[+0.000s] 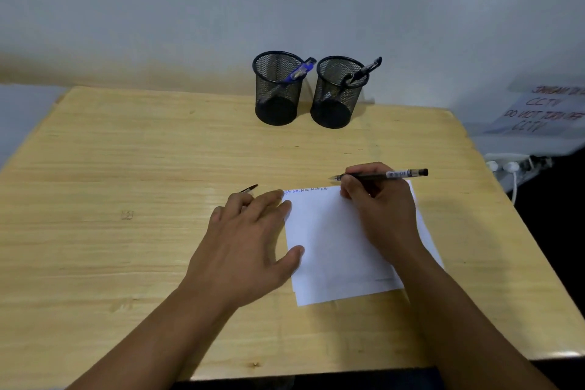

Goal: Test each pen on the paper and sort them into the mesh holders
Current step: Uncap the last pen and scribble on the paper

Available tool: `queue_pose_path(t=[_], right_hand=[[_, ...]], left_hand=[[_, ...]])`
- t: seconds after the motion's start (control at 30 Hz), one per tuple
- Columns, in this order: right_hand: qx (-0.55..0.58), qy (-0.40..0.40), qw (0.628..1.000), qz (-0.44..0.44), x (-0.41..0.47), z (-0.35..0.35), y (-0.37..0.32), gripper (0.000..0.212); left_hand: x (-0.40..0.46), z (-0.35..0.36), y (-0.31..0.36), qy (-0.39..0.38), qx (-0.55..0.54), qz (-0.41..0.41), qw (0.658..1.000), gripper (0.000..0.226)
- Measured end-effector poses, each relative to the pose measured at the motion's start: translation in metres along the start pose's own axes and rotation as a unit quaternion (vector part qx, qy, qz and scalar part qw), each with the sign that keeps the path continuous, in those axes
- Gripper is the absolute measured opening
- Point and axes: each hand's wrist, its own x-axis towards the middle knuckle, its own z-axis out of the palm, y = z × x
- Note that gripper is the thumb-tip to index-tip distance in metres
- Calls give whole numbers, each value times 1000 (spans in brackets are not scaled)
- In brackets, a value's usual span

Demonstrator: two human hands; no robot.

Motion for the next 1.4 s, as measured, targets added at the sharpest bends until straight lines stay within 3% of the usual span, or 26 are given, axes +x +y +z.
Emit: queue_pose_path(t=[0.77,1.4], right_hand=[[-109,30,993,26,1,7,14,11],[-86,17,996,23,-1,5,15,9]], left_hand=[[1,-1,1,-1,-11,-13,1000,65],[2,-1,1,-6,-14,-19,1000,67]])
